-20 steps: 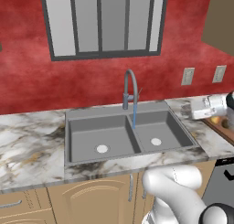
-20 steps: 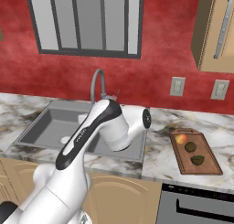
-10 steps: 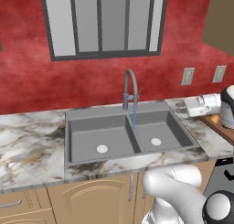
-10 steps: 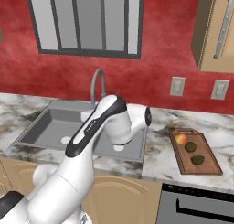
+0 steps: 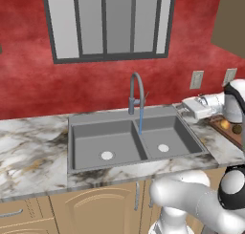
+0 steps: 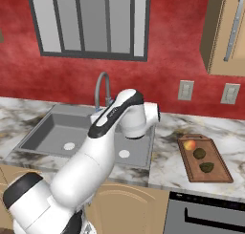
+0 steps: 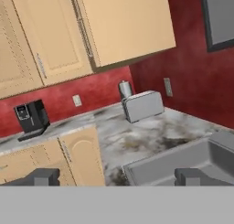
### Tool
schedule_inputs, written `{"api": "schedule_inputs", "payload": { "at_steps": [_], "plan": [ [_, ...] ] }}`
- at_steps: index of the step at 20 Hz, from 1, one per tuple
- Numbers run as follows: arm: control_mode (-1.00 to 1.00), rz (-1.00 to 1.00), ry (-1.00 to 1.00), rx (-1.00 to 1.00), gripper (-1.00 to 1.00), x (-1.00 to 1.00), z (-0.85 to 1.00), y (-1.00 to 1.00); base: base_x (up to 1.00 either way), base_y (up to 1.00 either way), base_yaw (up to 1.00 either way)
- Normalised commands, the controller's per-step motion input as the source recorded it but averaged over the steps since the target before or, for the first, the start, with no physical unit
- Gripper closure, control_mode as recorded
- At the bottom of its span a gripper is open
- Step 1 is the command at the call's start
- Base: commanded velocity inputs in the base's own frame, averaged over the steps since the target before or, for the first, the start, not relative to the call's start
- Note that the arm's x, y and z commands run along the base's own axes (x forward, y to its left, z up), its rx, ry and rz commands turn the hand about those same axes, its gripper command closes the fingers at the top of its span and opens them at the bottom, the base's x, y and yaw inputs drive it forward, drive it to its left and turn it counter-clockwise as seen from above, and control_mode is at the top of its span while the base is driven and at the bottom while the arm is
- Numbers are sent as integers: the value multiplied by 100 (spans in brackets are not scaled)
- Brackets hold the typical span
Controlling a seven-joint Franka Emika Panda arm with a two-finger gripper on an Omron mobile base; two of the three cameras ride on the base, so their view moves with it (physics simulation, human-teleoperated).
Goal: Pick the kiwi, mango, kiwi from the sink and place them on the cutting board to airdry. Then turn off the sink faucet.
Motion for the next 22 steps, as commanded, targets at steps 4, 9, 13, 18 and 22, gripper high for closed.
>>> {"api": "schedule_inputs", "payload": {
  "at_steps": [4,9,13,18,22],
  "plan": [
    [-100,19,-10,2,-100,12,0,0,0,0,0],
    [-100,4,-9,7,-100,15,0,0,0,0,0],
    [-100,0,-6,10,-100,16,-1,0,0,0,0],
    [-100,-4,-2,7,-100,20,-5,3,0,0,0],
    [-100,-4,0,6,-100,21,-1,1,0,0,0]
  ]
}}
